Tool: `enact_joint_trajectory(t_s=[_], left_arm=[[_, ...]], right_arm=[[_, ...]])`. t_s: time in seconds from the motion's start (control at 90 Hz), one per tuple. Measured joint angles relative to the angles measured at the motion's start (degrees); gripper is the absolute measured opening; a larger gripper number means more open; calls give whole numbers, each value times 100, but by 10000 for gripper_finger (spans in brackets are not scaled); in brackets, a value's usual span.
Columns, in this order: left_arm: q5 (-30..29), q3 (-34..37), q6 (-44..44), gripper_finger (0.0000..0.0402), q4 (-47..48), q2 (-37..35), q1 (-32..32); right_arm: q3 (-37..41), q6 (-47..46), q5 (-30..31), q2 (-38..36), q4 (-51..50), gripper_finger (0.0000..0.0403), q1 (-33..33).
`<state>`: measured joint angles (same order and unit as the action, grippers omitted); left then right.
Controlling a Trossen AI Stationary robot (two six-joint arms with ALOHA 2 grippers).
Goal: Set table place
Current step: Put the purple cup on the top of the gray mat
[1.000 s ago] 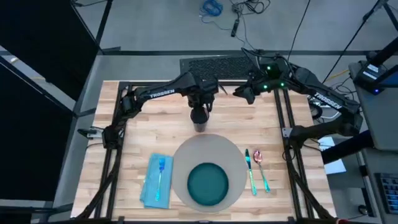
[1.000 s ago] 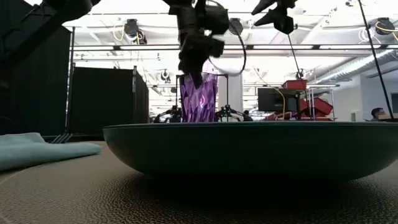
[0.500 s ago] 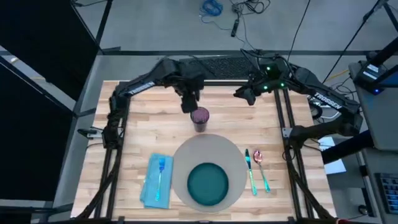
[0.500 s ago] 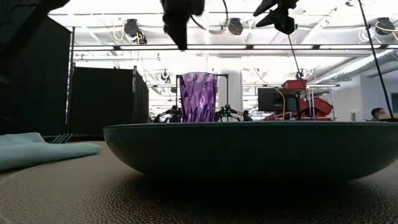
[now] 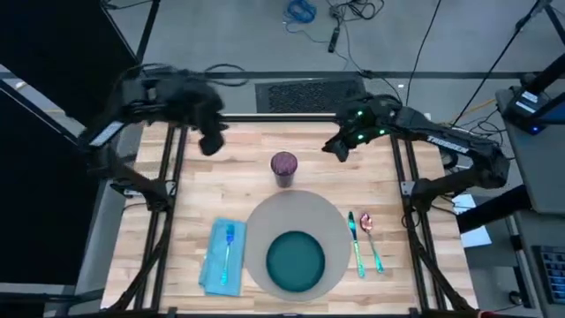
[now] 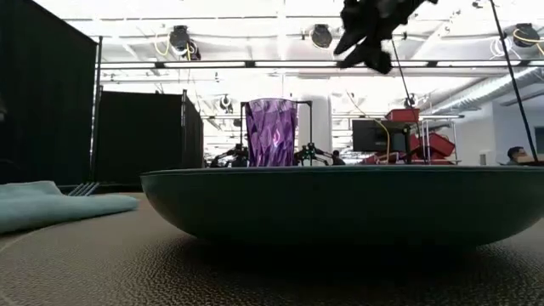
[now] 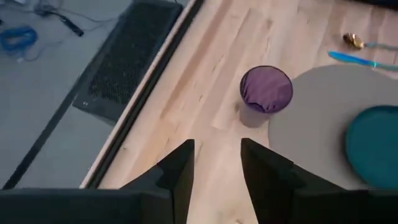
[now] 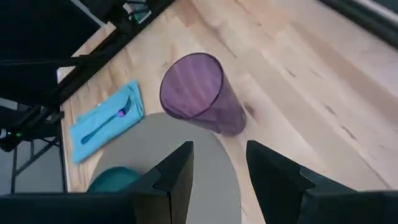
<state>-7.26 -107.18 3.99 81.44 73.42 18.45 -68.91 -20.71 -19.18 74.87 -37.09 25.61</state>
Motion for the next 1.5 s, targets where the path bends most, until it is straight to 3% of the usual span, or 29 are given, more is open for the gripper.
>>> enact_joint_trajectory(t_s=[0.289,0.411,0.522,0.667,1.044,1.344,1.5], left_arm=[[-202,3941,1166,116,-2608,-2852,-364],[-180,5113,1226,116,-3492,-3464,-401],[-161,5759,1228,116,-4071,-3607,-401],[-5,6094,1231,116,-4401,-3498,-401],[119,6146,1180,116,-4581,-3223,-401],[122,6144,1176,116,-4677,-3218,-401],[123,6144,1180,116,-4671,-3218,-401]], right_arm=[[12,-637,-5,766,899,134,-59],[-108,-768,-34,1039,862,134,-64],[-271,-844,-44,1245,864,135,-95],[-452,-914,-48,1408,884,148,-186],[-489,-1100,110,1559,992,222,-352],[-489,-1102,295,2173,1508,213,-627],[-489,-1023,322,2439,1423,185,-627]])
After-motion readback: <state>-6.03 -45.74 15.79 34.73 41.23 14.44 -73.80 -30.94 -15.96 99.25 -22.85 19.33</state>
